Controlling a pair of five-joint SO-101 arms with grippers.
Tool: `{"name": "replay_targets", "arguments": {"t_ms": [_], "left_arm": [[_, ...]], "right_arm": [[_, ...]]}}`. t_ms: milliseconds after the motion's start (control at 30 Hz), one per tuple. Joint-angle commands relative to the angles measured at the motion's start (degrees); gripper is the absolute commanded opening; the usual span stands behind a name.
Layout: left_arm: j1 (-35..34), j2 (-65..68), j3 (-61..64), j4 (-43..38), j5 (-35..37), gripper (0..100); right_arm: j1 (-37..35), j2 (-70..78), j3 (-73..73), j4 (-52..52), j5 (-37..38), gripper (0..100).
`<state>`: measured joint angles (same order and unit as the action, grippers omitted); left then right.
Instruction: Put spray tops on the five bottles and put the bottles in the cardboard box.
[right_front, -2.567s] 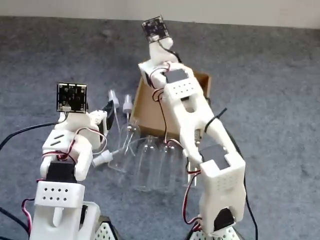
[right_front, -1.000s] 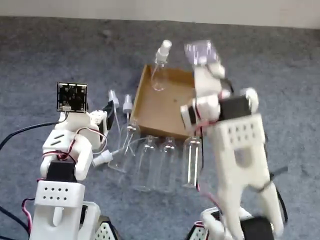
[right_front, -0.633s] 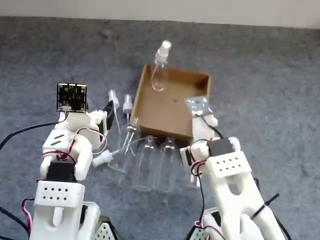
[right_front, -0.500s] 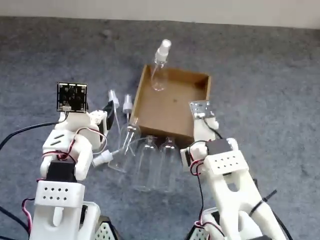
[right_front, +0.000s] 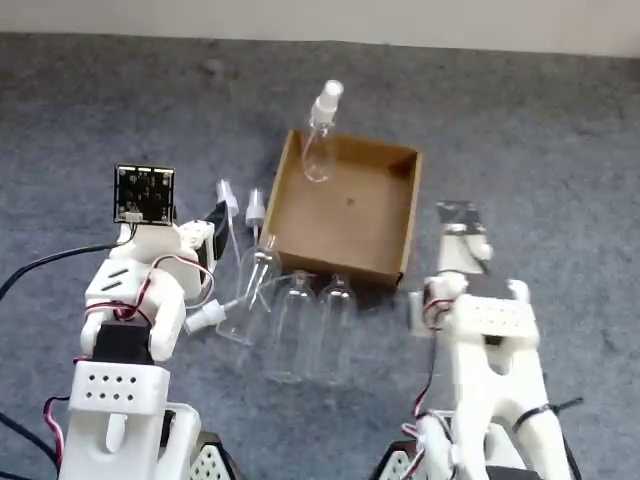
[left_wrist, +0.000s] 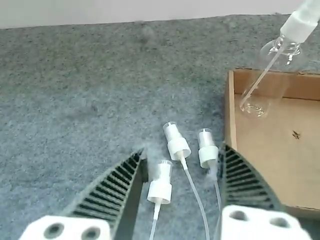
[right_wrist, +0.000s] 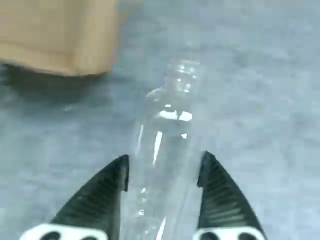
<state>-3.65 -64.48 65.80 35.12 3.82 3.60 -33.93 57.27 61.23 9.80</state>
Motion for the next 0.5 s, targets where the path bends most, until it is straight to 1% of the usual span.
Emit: {"name": "replay_targets", "arguments": {"t_ms": [0,200,367,467], "left_arm": [[-0.7,0.3,-0.2,-1.0,-0.3,18],[-0.7,0.3,-0.2,-0.9,-0.2,18],[-0.7,0.3,-0.2,-0.9,-0.2,18],[-0.7,0.3,-0.7,-0.8,-0.4,18]], "right_arm": [[9.2,1.0,-0.3,-1.1,6.3,4.5],[17.6,8.4,-11.7,-1.5,14.5,4.5],[19.5,21.1,-26.8,-1.1,20.8,4.5],[19.1,27.9,-34.9,3.2,28.4,4.5]]}}
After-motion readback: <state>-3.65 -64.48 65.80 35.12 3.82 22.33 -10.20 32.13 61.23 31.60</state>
